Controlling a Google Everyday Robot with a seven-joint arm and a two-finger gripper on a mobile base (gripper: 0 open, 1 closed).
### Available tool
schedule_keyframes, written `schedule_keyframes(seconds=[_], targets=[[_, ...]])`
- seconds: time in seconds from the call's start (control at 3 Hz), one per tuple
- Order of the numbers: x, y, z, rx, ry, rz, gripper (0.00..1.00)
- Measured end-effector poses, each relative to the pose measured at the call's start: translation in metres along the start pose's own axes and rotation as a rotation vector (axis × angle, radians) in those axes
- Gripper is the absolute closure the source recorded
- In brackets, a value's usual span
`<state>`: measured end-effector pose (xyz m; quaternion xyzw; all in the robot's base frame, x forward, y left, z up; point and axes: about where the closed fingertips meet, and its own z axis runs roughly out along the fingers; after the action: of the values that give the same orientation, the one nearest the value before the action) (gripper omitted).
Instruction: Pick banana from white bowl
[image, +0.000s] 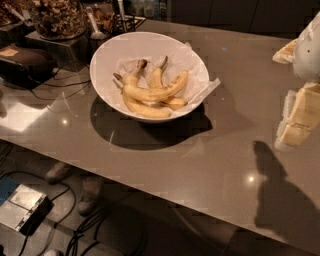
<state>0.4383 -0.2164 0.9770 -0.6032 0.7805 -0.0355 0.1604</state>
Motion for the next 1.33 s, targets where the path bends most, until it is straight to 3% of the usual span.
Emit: schedule_keyframes(seconds=[0.33, 1.0, 1.33], targets=[[0.0, 0.0, 0.0, 0.0, 0.0, 0.0, 0.0], [-0.042, -0.012, 0.005, -0.025, 0.013, -0.103, 0.0], [-0.042, -0.012, 0.005, -0.025, 0.013, -0.103, 0.0]])
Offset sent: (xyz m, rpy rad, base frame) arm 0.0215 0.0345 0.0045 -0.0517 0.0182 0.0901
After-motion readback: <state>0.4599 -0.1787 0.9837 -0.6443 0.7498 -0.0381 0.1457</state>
